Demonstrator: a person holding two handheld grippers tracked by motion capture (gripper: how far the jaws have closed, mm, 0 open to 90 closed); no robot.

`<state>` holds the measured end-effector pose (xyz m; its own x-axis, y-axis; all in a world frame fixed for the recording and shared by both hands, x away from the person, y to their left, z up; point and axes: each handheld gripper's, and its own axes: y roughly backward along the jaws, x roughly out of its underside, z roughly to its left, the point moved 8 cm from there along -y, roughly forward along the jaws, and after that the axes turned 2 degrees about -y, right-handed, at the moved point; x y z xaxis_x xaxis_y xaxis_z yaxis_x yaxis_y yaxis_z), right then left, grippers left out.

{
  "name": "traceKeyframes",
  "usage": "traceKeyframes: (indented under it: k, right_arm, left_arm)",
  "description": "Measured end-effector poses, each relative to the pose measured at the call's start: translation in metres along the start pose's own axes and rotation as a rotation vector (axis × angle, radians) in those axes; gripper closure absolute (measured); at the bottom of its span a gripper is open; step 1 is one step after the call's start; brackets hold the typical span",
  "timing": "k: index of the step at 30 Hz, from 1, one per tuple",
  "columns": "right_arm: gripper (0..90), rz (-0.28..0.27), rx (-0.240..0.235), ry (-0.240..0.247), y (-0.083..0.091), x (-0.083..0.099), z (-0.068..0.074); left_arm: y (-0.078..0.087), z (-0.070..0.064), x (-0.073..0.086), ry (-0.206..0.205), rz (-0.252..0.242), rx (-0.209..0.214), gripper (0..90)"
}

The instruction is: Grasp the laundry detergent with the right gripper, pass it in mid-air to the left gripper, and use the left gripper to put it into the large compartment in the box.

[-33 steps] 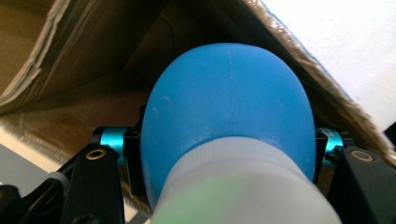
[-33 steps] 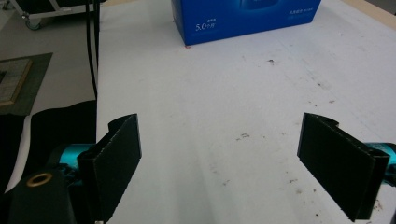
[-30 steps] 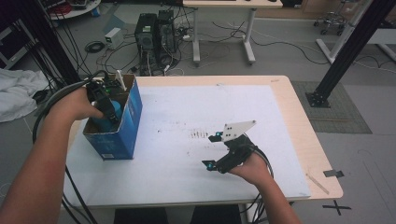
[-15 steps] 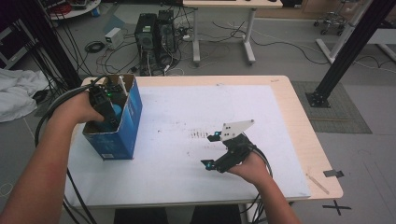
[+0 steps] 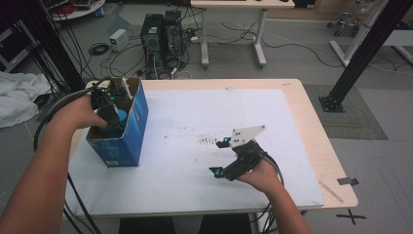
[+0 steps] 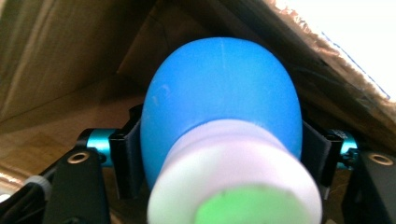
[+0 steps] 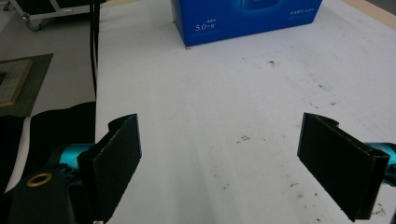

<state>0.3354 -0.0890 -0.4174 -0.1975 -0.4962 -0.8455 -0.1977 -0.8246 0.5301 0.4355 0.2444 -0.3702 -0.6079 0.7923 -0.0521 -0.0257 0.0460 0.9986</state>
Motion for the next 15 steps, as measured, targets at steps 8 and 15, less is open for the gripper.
traceKeyframes:
  k: [8,15]
  right_arm:
    - [12.8,-0.002,0.001,-0.001,0.001,0.000,0.001]
    - [12.8,-0.003,0.000,-0.001,0.002,-0.001,0.001]
  left_arm:
    - [0.010,0.000,0.002,-0.004,-0.022,-0.018,26.5]
    - [0.025,-0.002,0.003,-0.011,-0.043,-0.031,23.8]
